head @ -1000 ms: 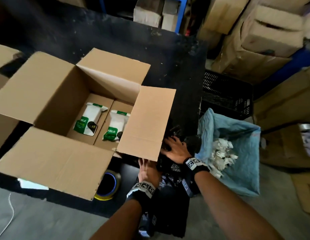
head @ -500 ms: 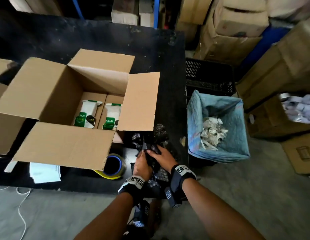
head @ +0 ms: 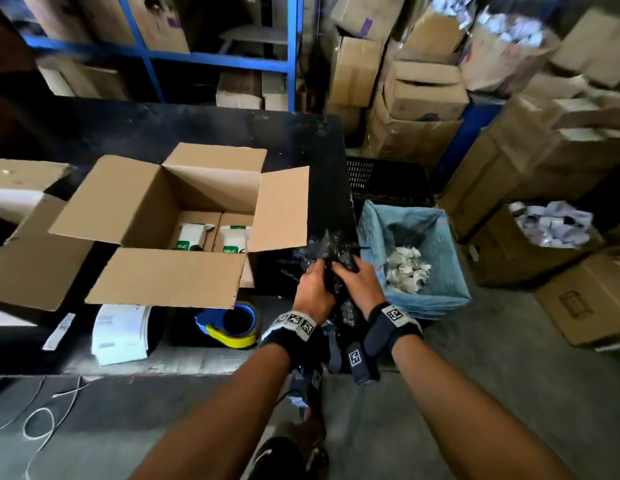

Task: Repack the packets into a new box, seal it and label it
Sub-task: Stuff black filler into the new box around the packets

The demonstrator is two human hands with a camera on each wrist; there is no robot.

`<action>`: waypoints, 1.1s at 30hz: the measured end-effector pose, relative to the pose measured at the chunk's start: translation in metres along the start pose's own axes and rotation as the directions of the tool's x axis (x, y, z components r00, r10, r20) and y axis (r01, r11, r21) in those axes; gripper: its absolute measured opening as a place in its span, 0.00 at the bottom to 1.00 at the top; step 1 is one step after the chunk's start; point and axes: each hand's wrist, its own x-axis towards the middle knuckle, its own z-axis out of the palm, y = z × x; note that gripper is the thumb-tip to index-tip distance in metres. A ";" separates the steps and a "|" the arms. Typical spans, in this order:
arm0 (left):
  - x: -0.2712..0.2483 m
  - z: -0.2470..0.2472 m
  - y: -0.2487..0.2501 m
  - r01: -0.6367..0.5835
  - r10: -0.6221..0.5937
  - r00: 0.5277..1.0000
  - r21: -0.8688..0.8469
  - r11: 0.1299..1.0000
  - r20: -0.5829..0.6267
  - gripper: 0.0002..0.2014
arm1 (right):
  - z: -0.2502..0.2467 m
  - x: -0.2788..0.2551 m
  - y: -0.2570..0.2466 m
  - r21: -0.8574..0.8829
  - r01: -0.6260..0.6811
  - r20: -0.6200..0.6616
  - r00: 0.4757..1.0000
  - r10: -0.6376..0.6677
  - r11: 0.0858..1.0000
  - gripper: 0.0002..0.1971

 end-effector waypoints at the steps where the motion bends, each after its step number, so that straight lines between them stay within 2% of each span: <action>1: 0.006 -0.004 0.014 -0.042 0.042 0.999 0.003 0.999 -0.004 0.17 | -0.006 0.000 -0.014 -0.006 0.034 -0.033 0.999 -0.034 0.999 0.04; 4: 0.031 -0.021 0.055 -0.143 0.144 0.990 0.023 0.989 -0.014 0.17 | -0.021 0.010 -0.058 -0.032 0.105 -0.133 0.985 -0.108 0.994 0.02; 7: 0.057 -0.044 0.086 -0.216 0.217 0.976 0.052 0.975 -0.027 0.22 | -0.026 0.027 -0.095 -0.049 0.161 -0.177 0.970 -0.168 0.986 0.12; 10: 0.080 -0.076 0.109 -0.271 0.275 0.960 0.063 0.961 -0.062 0.23 | -0.020 0.038 -0.143 -0.035 0.222 -0.174 0.959 -0.225 0.974 0.07; 14: 0.116 -0.135 0.131 -0.324 0.334 0.932 0.093 0.941 -0.137 0.20 | 0.006 0.062 -0.209 -0.001 0.307 -0.147 0.941 -0.304 0.952 0.13; 18: 0.156 -0.203 0.129 -0.340 0.366 0.916 0.163 0.926 -0.166 0.19 | 0.053 0.094 -0.258 0.047 0.349 -0.128 0.931 -0.341 0.936 0.12; 22: 0.181 -0.267 0.095 -0.306 0.340 0.931 0.223 0.926 -0.134 0.19 | 0.123 0.136 -0.269 0.139 0.334 -0.043 0.943 -0.331 0.932 0.09; 26: 0.201 -0.314 0.028 -0.212 0.239 0.967 0.235 0.948 -0.092 0.19 | 0.188 0.173 -0.253 0.151 0.249 0.115 0.957 -0.267 0.957 0.16; 29: 0.209 -0.337 -0.021 -0.157 0.178 0.983 0.284 0.946 -0.051 0.18 | 0.223 0.193 -0.230 0.096 0.165 0.229 0.956 -0.183 0.982 0.21; 31: 0.213 -0.345 -0.054 -0.124 0.145 0.988 0.324 0.938 -0.042 0.23 | 0.241 0.203 -0.217 0.082 0.103 0.286 0.950 -0.122 0.991 0.18; 33: 0.213 -0.348 -0.086 -0.027 0.048 0.997 0.336 0.941 -0.055 0.32 | 0.252 0.213 -0.199 0.019 0.033 0.308 0.951 -0.037 0.999 0.17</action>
